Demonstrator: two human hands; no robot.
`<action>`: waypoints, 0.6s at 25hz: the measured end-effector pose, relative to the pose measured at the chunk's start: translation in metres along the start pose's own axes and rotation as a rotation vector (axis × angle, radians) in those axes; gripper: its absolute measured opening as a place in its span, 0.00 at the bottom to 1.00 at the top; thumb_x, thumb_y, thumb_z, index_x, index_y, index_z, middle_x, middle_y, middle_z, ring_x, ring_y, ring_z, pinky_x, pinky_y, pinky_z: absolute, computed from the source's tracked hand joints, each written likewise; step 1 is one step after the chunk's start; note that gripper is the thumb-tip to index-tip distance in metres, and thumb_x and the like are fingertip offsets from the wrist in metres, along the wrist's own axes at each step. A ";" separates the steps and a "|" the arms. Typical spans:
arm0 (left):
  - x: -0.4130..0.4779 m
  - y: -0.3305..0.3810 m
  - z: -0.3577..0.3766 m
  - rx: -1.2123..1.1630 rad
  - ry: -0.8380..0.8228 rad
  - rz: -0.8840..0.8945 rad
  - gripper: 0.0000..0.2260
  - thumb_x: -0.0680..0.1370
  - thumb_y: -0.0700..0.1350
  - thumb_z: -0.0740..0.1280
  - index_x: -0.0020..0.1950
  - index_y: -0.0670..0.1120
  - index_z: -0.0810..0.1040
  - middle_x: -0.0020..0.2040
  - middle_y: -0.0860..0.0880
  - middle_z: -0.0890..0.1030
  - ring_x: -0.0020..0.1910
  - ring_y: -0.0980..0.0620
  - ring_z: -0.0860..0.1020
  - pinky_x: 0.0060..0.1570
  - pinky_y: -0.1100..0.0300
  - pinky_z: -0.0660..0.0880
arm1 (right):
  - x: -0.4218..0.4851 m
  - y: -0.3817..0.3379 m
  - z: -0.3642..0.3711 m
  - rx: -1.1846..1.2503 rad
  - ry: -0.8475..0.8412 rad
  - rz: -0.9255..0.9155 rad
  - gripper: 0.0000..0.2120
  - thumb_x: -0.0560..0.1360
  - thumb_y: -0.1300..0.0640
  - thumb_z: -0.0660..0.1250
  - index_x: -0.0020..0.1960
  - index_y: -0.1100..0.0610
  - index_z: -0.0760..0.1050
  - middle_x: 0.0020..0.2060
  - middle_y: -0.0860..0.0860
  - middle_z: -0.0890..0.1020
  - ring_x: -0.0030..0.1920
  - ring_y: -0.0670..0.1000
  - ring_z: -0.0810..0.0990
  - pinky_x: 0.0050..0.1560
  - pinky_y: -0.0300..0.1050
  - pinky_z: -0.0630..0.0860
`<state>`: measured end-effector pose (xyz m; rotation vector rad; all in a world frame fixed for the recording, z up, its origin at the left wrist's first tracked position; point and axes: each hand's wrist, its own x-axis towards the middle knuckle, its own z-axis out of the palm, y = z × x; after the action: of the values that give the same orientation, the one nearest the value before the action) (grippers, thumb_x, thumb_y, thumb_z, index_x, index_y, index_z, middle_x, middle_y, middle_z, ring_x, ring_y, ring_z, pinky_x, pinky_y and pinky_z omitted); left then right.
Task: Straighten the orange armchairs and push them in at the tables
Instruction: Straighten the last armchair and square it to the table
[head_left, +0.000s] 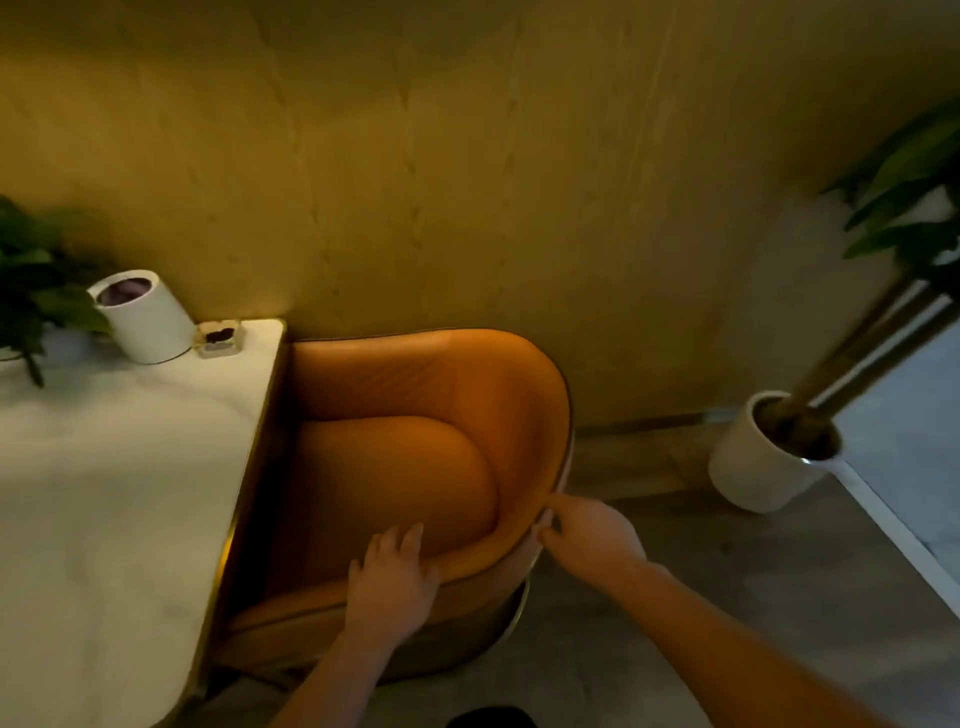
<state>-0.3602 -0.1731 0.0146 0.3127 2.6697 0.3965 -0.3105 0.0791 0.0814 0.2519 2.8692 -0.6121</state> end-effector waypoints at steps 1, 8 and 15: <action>0.008 0.011 0.004 -0.011 0.010 -0.038 0.29 0.82 0.61 0.54 0.81 0.55 0.51 0.81 0.48 0.56 0.80 0.45 0.53 0.75 0.39 0.58 | 0.018 0.011 -0.007 -0.030 -0.016 -0.034 0.10 0.79 0.44 0.60 0.55 0.46 0.75 0.45 0.45 0.81 0.44 0.46 0.80 0.46 0.46 0.80; 0.091 0.055 0.007 -0.151 -0.026 -0.295 0.29 0.82 0.61 0.54 0.81 0.55 0.52 0.81 0.49 0.56 0.80 0.45 0.52 0.76 0.39 0.56 | 0.162 0.050 -0.045 -0.110 -0.143 -0.198 0.14 0.79 0.44 0.61 0.61 0.47 0.74 0.55 0.47 0.79 0.57 0.49 0.78 0.55 0.44 0.75; 0.129 0.083 0.011 -0.298 -0.013 -0.559 0.29 0.82 0.60 0.55 0.81 0.53 0.53 0.81 0.47 0.55 0.80 0.45 0.51 0.76 0.39 0.55 | 0.283 0.060 -0.065 -0.277 -0.328 -0.330 0.17 0.80 0.46 0.58 0.67 0.48 0.72 0.62 0.50 0.78 0.60 0.51 0.76 0.60 0.46 0.73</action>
<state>-0.4565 -0.0577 -0.0162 -0.5057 2.4932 0.5886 -0.5816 0.1953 0.0522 -0.3378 2.6432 -0.2658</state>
